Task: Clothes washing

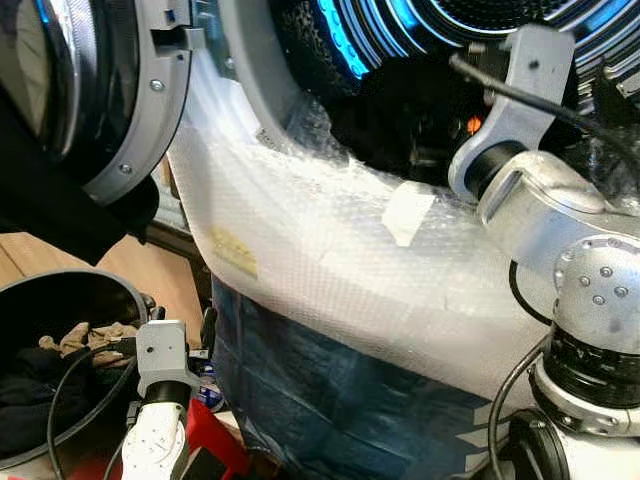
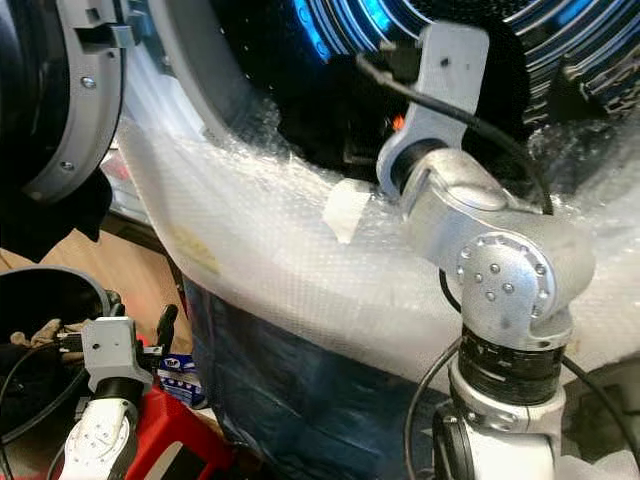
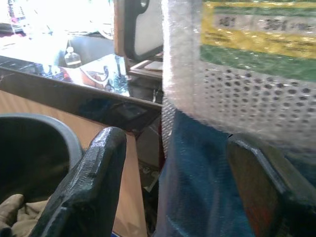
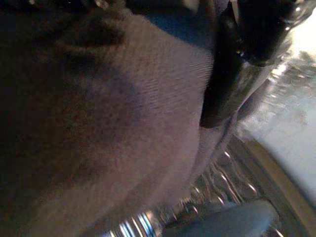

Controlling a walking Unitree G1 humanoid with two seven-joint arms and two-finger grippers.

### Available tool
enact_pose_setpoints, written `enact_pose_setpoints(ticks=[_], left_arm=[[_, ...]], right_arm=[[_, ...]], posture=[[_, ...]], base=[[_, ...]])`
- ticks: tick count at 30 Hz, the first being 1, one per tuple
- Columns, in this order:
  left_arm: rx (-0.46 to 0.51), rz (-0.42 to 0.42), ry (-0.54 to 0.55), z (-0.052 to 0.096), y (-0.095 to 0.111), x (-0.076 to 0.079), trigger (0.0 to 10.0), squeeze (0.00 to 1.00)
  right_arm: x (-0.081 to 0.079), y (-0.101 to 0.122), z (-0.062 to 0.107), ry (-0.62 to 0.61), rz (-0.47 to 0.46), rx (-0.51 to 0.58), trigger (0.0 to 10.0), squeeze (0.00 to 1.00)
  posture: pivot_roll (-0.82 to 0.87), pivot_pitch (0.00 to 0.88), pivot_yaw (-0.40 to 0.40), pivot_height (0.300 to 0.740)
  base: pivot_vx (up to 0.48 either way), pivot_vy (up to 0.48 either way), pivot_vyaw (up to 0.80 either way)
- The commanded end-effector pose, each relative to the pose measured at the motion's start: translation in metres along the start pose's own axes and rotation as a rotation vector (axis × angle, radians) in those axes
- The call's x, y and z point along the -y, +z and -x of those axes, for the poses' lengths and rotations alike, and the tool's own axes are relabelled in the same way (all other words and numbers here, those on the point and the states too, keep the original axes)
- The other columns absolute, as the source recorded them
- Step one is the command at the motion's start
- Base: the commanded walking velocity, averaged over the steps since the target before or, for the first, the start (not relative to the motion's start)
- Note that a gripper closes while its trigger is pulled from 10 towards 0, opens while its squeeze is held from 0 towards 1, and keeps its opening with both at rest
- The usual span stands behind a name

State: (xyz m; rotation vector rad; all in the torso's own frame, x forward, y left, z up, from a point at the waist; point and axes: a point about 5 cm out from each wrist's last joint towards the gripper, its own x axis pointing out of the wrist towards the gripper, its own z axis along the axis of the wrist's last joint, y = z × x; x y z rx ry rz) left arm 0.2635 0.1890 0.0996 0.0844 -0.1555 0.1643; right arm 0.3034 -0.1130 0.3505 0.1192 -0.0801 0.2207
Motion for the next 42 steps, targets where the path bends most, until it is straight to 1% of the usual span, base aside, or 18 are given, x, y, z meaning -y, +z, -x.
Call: enact_pose_setpoints(ticks=[1,4,6,7,8,9,11,14,17,24,29,33,34,35,36,37,38,42], left_arm=[[-0.022,-0.010,0.003,0.003,-0.005,0.001,10.0,0.00],[-0.022,-0.009,0.005,0.004,-0.005,0.001,10.0,0.00],[-0.023,-0.007,0.007,0.005,-0.005,0.001,10.0,0.00],[-0.023,-0.007,0.007,0.005,-0.005,0.001,10.0,0.00],[-0.024,-0.006,0.008,0.006,-0.005,0.001,10.0,0.00],[-0.025,-0.005,0.006,0.006,-0.005,0.002,10.0,0.00],[-0.025,-0.004,0.003,0.006,-0.005,0.002,10.0,0.00],[-0.024,-0.004,-0.002,0.006,-0.005,0.002,10.0,0.00],[-0.024,-0.006,-0.001,0.006,-0.004,0.001,10.0,0.00],[-0.026,-0.007,-0.008,0.005,-0.004,0.002,10.0,0.00],[-0.024,-0.008,-0.011,0.005,-0.004,0.002,10.0,0.00],[-0.021,-0.010,-0.006,0.004,-0.004,0.001,10.0,0.00],[-0.021,-0.011,-0.005,0.004,-0.004,0.001,10.0,0.00],[-0.021,-0.011,-0.004,0.004,-0.003,0.000,10.0,0.00],[-0.021,-0.011,-0.004,0.004,-0.003,0.000,10.0,0.00],[-0.021,-0.012,-0.003,0.004,-0.003,0.000,10.0,0.00],[-0.020,-0.013,-0.001,0.004,-0.003,-0.001,10.0,0.00],[-0.020,-0.014,0.001,0.004,-0.003,-0.001,10.0,0.00]], right_arm=[[-0.002,0.006,0.008,0.022,0.009,0.033,10.0,0.00],[-0.004,0.010,0.016,0.071,0.009,0.074,10.0,0.00],[-0.004,0.013,0.029,0.149,0.022,0.116,10.0,0.00],[-0.004,0.013,0.029,0.149,0.022,0.116,10.0,0.00],[-0.003,0.012,0.036,0.185,0.056,0.123,10.0,0.00],[-0.002,0.011,0.042,0.221,0.079,0.118,10.0,0.00],[-0.001,0.011,0.046,0.239,0.086,0.115,10.0,0.00],[0.012,0.006,0.046,0.236,0.124,0.079,10.0,0.00],[0.021,0.003,0.054,0.260,0.182,0.051,10.0,0.00],[0.019,0.008,0.077,0.428,0.264,0.089,10.0,0.00],[0.012,0.013,0.078,0.495,0.228,0.137,10.0,0.00],[0.001,0.011,0.072,0.527,0.186,0.155,9.9,0.00],[0.000,0.011,0.071,0.527,0.182,0.154,4.5,0.00],[-0.001,0.010,0.069,0.523,0.176,0.153,2.8,0.00],[-0.001,0.010,0.069,0.523,0.176,0.153,2.8,0.00],[-0.001,0.010,0.068,0.521,0.173,0.153,0.0,0.00],[-0.004,0.008,0.062,0.509,0.164,0.149,0.0,0.00],[-0.003,0.008,0.053,0.452,0.165,0.142,0.0,0.00]], posture=[[-0.03,0.126,-0.105,0.740],[-0.03,0.129,-0.111,0.740],[-0.03,0.129,-0.113,0.740],[-0.03,0.129,-0.113,0.740],[-0.03,0.129,-0.113,0.740],[-0.03,0.128,-0.113,0.740],[-0.03,0.131,-0.112,0.740],[-0.03,0.131,-0.110,0.740],[-0.03,0.133,-0.107,0.740],[-0.04,0.132,-0.101,0.740],[-0.03,0.132,-0.101,0.740],[-0.02,0.131,-0.103,0.740],[-0.02,0.131,-0.103,0.740],[-0.02,0.130,-0.103,0.740],[-0.02,0.130,-0.103,0.740],[-0.02,0.130,-0.103,0.740],[-0.01,0.128,-0.102,0.740],[-0.01,0.124,-0.103,0.740]], base=[[0.000,0.000,0.00],[0.000,0.000,0.00],[0.000,0.000,0.00],[0.000,0.000,0.00],[0.000,0.000,0.00],[0.000,0.000,0.00],[0.000,0.000,0.00],[0.000,0.000,0.00],[0.000,0.000,0.00],[0.000,0.000,0.00],[0.000,0.000,0.00],[0.000,0.000,0.00],[0.000,0.000,0.00],[0.000,0.000,0.00],[0.000,0.000,0.00],[0.000,0.000,0.00],[0.000,0.000,0.00],[0.000,0.000,0.00]])
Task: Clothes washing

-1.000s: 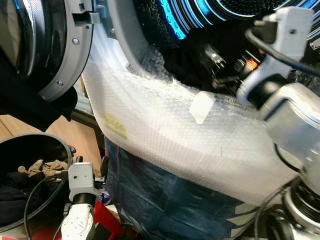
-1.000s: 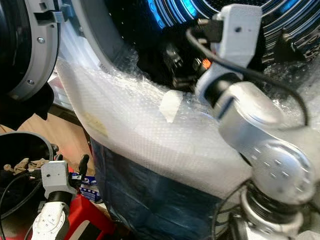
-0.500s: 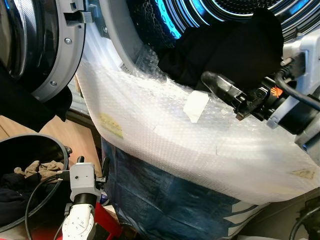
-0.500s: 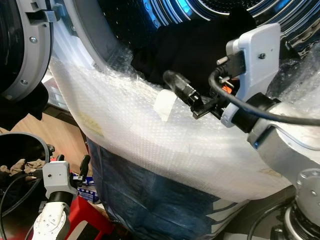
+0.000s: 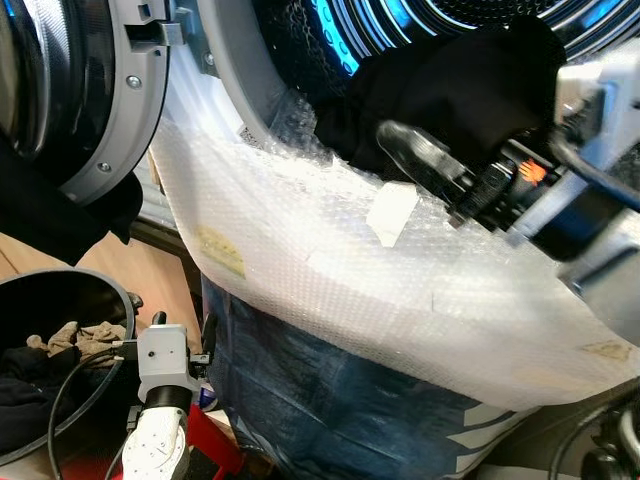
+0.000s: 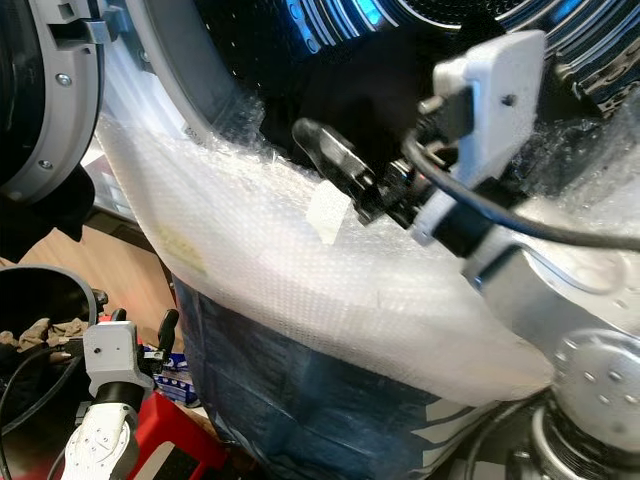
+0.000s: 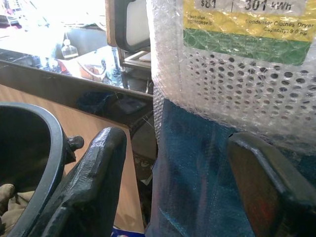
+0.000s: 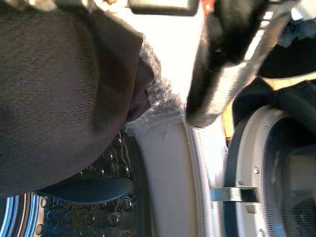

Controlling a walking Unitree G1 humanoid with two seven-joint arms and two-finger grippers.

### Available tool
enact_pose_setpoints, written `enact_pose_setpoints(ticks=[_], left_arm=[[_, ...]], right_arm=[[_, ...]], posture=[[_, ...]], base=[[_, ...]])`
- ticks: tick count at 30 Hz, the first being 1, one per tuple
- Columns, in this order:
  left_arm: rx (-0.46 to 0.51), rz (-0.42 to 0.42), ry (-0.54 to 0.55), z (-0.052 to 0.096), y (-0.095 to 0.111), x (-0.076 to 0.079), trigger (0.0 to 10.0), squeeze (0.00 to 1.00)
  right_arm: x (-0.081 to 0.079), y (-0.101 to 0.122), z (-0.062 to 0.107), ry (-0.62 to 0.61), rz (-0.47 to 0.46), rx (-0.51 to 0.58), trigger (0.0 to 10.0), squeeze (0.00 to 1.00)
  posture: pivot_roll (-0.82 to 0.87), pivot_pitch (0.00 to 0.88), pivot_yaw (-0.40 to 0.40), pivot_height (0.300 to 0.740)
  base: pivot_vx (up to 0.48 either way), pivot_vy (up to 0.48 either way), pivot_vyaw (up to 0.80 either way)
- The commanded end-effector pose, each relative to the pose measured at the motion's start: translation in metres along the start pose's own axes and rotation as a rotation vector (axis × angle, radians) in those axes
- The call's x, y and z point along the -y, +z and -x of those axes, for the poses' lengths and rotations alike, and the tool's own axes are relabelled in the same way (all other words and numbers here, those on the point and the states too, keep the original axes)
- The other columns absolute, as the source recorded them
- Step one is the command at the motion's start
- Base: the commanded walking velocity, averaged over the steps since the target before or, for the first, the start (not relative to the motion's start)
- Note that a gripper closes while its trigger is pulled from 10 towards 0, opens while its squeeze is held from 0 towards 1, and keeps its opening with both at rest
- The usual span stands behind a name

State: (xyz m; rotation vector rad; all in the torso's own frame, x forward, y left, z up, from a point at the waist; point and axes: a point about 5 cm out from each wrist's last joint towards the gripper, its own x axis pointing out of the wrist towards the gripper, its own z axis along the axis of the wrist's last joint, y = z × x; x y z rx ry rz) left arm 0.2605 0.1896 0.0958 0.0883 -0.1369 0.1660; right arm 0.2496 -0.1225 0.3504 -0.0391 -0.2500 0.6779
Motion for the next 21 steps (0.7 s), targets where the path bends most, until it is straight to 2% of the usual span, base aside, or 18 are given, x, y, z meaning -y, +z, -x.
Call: enact_pose_setpoints(ticks=[1,11,16,17,21], left_arm=[[-0.001,-0.009,0.001,0.000,0.000,0.000,10.0,0.00],[0.004,-0.009,0.004,-0.002,0.001,0.001,10.0,0.00],[0.006,-0.011,0.006,-0.002,0.001,0.000,10.0,0.00],[0.006,-0.012,0.006,-0.002,0.001,-0.001,10.0,0.00],[0.006,-0.011,0.005,-0.002,0.001,0.000,10.0,0.00]], right_arm=[[0.003,0.003,-0.004,-0.036,0.016,0.005,0.0,0.00],[0.003,-0.004,-0.018,-0.119,-0.026,-0.035,0.0,0.00],[-0.007,-0.006,-0.028,-0.136,-0.110,-0.010,0.0,0.00],[-0.011,-0.007,-0.034,-0.150,-0.156,0.000,0.0,0.00],[-0.011,-0.007,-0.041,-0.194,-0.220,0.015,0.0,0.00]], posture=[[-0.01,0.123,-0.103,0.740],[0.00,0.114,-0.103,0.740],[-0.01,0.115,-0.100,0.740],[-0.01,0.113,-0.099,0.740],[-0.01,0.112,-0.097,0.740]], base=[[0.000,0.000,0.00],[0.000,0.000,0.00],[0.000,0.000,0.00],[0.000,0.000,0.00],[0.000,0.000,0.00]])
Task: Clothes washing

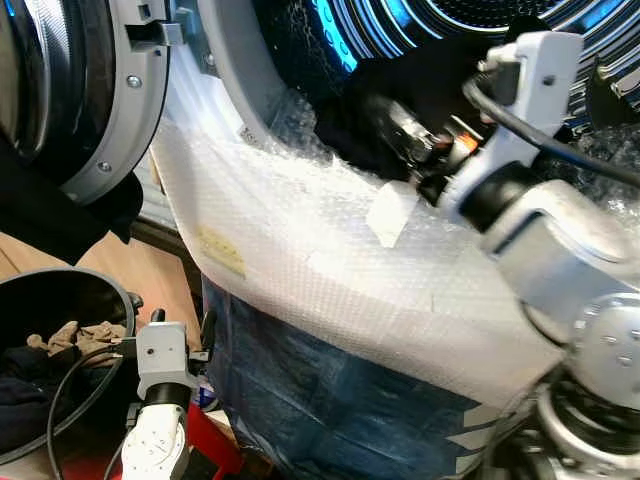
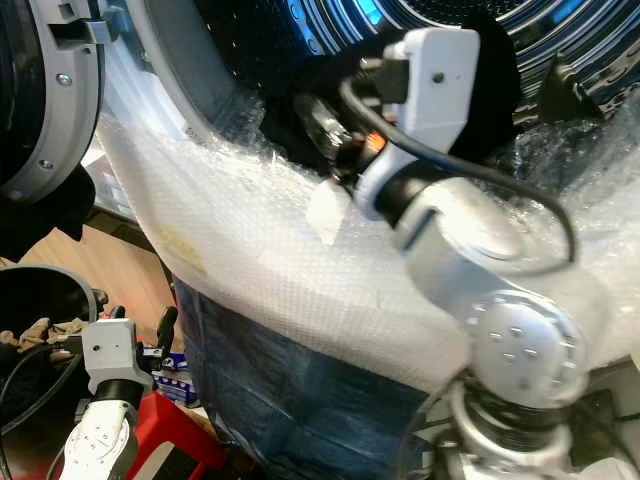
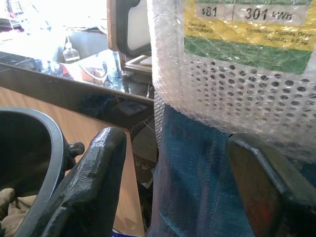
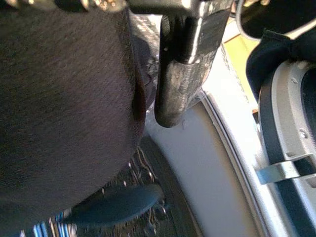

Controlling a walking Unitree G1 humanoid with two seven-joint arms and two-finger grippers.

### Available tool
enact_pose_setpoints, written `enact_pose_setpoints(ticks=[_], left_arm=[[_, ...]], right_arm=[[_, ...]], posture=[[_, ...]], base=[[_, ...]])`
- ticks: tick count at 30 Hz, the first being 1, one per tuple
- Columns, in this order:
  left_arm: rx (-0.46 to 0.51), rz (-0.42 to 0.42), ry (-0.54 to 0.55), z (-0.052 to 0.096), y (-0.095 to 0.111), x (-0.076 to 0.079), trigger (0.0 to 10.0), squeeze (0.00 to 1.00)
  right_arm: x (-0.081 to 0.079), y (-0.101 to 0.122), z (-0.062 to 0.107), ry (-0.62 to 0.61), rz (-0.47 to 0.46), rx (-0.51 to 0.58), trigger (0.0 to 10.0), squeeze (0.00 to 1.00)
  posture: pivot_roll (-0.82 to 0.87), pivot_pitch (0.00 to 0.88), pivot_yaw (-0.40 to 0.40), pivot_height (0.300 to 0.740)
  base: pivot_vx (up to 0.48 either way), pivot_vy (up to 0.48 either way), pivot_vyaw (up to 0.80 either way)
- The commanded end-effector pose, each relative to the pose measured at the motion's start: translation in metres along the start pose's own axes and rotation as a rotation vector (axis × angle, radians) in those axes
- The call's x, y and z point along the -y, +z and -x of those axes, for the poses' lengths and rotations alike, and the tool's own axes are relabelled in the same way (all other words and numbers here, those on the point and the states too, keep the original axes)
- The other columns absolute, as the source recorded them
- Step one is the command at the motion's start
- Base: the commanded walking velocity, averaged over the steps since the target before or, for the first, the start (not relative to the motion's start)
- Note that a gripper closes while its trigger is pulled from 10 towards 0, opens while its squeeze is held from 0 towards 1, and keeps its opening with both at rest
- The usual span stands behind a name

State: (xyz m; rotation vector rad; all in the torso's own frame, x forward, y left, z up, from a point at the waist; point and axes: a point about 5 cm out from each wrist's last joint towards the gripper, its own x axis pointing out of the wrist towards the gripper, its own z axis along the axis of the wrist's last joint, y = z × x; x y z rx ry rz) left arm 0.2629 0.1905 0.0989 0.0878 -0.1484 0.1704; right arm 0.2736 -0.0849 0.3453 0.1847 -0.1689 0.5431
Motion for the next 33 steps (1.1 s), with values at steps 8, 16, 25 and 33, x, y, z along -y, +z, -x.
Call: enact_pose_setpoints(ticks=[8,16,25,33], left_arm=[[-0.006,-0.011,-0.003,0.000,-0.001,0.001,10.0,0.00],[-0.006,-0.012,-0.004,-0.002,-0.002,0.002,10.0,0.00],[-0.008,-0.008,-0.009,-0.005,-0.002,0.005,10.0,0.00],[-0.011,-0.004,-0.015,-0.005,-0.003,0.007,10.0,0.00]], right_arm=[[0.009,0.020,-0.015,-0.091,-0.036,0.056,0.0,0.00],[-0.004,0.047,-0.034,-0.094,-0.117,0.135,0.0,0.00],[0.014,0.072,-0.063,-0.196,-0.181,0.179,0.0,0.00],[0.031,0.091,-0.097,-0.259,-0.226,0.201,0.0,0.00]], posture=[[0.00,0.112,-0.096,0.740],[-0.01,0.106,-0.094,0.740],[-0.02,0.104,-0.092,0.740],[-0.02,0.098,-0.097,0.740]], base=[[0.000,0.000,0.00],[0.000,0.000,0.00],[0.000,0.000,0.00],[0.000,0.000,0.00]])
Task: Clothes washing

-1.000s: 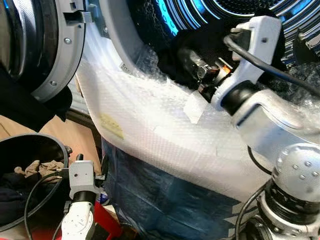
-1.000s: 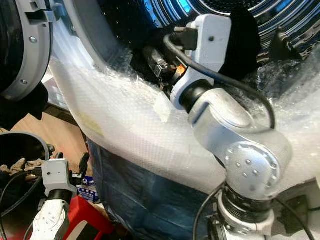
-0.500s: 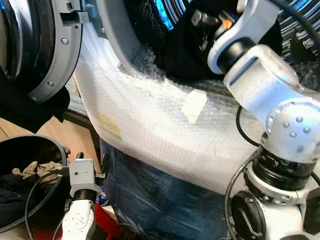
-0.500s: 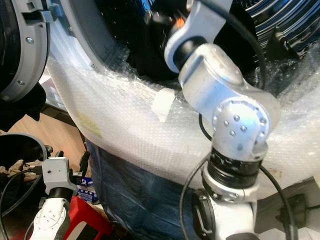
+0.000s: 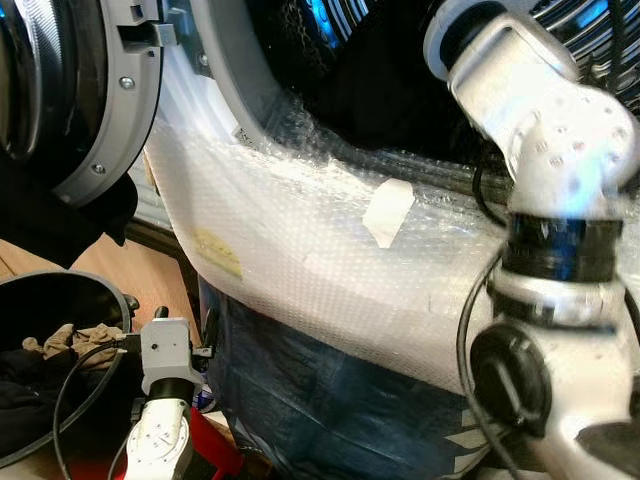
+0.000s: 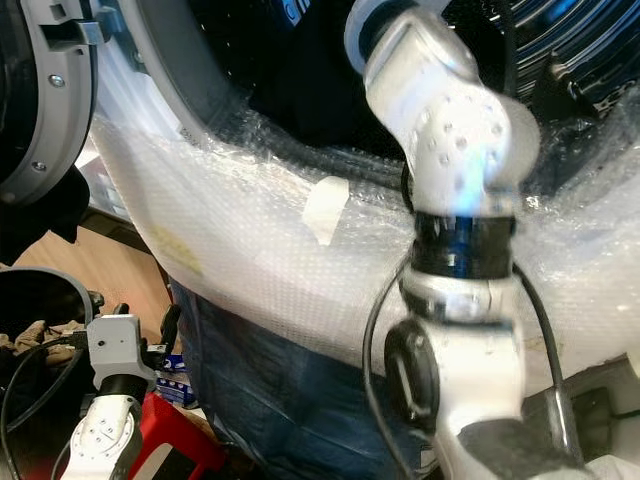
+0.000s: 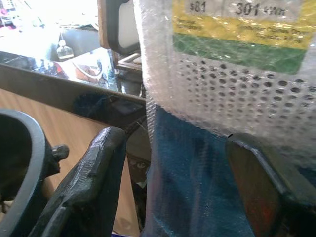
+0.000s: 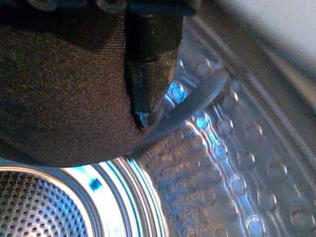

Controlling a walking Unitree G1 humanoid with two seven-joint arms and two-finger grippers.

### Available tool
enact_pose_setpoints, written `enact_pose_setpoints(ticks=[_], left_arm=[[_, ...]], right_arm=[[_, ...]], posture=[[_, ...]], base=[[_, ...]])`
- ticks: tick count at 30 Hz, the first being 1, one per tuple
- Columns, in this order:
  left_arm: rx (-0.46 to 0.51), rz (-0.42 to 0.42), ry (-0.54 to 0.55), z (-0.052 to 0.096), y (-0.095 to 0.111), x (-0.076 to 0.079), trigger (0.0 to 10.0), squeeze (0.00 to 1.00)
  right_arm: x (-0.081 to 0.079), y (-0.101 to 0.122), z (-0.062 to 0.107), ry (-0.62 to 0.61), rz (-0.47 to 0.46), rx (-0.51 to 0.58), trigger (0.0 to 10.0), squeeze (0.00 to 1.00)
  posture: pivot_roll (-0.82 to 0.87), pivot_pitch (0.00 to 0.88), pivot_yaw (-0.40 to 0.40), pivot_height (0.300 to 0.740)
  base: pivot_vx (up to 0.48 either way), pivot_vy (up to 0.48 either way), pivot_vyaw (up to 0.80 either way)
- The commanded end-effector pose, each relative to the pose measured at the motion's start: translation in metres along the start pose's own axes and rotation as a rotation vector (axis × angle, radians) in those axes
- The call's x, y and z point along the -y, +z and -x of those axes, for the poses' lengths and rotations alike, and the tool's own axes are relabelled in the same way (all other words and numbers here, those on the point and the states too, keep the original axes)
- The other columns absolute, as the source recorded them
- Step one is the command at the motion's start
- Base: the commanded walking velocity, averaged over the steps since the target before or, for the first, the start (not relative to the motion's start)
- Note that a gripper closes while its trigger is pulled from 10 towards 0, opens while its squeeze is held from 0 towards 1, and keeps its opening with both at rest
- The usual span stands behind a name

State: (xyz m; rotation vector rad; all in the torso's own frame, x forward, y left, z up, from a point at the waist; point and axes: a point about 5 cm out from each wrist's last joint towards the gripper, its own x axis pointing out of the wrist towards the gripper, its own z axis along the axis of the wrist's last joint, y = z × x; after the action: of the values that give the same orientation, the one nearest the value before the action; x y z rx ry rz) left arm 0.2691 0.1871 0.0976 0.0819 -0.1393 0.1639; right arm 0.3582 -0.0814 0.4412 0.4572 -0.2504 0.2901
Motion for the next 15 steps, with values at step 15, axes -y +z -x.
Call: enact_pose_setpoints(ticks=[15], left_arm=[[-0.013,-0.016,-0.023,-0.002,-0.003,0.002,10.0,0.00]], right_arm=[[0.022,-0.003,-0.040,-0.276,0.058,0.038,0.0,0.00]], posture=[[0.00,0.090,-0.094,0.740]], base=[[0.000,0.000,0.00]])
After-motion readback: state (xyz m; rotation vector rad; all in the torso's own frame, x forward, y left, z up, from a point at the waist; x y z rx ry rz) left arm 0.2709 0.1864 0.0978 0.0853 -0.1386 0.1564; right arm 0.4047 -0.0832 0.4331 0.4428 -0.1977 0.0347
